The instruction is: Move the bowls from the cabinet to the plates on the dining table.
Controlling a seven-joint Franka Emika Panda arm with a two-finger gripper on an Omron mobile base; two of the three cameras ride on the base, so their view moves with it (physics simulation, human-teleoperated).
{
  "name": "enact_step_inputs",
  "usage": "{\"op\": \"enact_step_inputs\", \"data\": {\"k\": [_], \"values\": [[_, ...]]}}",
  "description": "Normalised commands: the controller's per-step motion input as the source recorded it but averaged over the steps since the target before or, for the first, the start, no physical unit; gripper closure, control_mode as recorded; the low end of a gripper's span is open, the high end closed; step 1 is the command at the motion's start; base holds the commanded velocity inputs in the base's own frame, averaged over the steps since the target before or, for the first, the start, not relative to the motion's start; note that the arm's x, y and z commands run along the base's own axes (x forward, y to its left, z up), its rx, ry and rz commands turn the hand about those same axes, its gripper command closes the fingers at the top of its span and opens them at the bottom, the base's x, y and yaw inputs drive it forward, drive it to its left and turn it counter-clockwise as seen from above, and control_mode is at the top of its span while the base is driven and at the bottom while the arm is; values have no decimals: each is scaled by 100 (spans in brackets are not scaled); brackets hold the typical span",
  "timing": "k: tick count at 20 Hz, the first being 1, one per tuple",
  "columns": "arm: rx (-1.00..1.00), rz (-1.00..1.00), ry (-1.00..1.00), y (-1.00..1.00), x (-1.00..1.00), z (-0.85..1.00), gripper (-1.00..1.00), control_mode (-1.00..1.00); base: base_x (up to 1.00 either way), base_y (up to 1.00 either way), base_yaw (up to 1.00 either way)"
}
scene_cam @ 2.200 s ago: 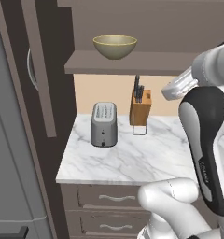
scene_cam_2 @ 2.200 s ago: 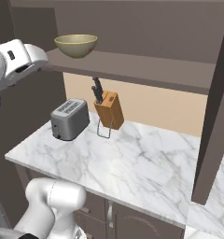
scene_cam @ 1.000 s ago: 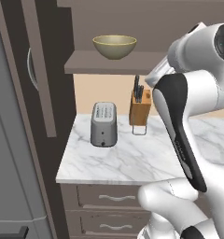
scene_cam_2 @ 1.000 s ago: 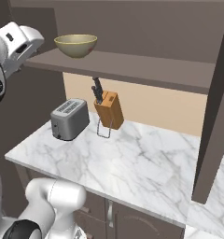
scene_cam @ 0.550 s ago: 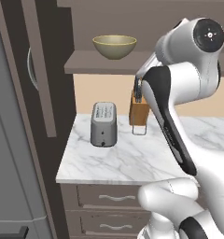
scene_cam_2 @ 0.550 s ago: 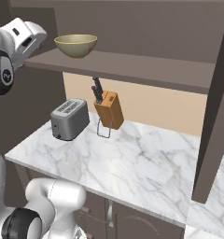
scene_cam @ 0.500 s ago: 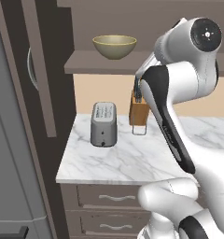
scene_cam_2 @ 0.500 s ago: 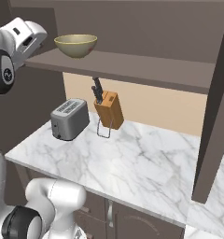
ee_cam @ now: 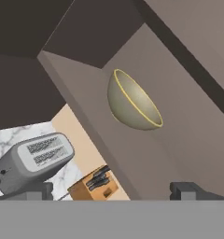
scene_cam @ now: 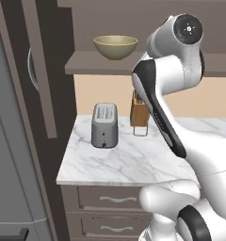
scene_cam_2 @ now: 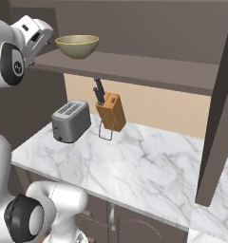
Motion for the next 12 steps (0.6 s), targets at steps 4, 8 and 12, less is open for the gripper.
{"op": "enact_step_inputs", "data": {"k": [4, 8, 12], "values": [[-7, 0, 3, 7, 41, -10, -100, -100, 0, 0, 0], [-8, 1, 1, 3, 38, -18, -100, -100, 0, 0, 0], [-7, 1, 0, 0, 36, -16, -100, -100, 0, 0, 0]]}}
